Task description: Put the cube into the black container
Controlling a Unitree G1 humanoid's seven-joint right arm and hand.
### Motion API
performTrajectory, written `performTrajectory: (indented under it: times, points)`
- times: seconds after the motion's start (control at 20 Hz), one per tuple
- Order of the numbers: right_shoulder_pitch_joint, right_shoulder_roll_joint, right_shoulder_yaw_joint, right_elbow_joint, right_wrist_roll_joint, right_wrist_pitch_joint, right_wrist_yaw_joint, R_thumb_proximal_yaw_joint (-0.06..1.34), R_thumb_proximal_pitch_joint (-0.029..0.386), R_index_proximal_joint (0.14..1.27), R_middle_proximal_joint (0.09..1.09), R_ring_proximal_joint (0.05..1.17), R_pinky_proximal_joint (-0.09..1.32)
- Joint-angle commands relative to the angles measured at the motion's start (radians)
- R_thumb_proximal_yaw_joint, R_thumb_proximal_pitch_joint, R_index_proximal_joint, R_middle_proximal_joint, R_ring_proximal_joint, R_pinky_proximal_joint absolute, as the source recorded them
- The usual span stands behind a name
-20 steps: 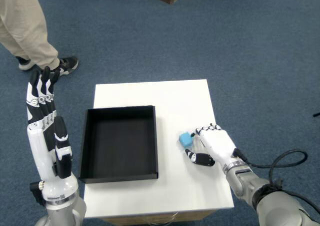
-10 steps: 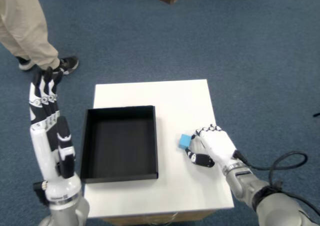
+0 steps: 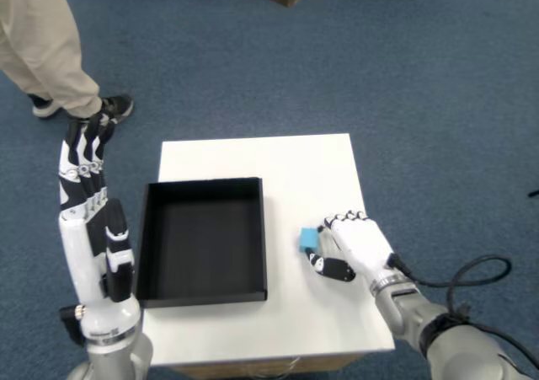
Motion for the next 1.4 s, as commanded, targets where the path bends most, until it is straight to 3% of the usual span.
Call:
performTrajectory:
  times: [0.05, 0.9, 1.1, 1.4]
  points:
    - [-0.055, -0.010, 0.002, 0.023, 0.006, -0.005, -0.065, 0.55, 0.129, 0.52, 0.37, 0.32, 0.18]
    - [-0.071, 0.000, 0.004, 0.021, 0.004, -0.016, -0.050, 0.59, 0.115, 0.44, 0.35, 0.31, 0.15]
    - [-0.066, -0.004, 0.006, 0.021, 0.003, -0.019, -0.047, 0.61, 0.125, 0.57, 0.36, 0.31, 0.16]
    - [-0.058, -0.009, 0.012, 0.023, -0.002, -0.019, -0.055, 0.66, 0.154, 0.64, 0.38, 0.32, 0.17]
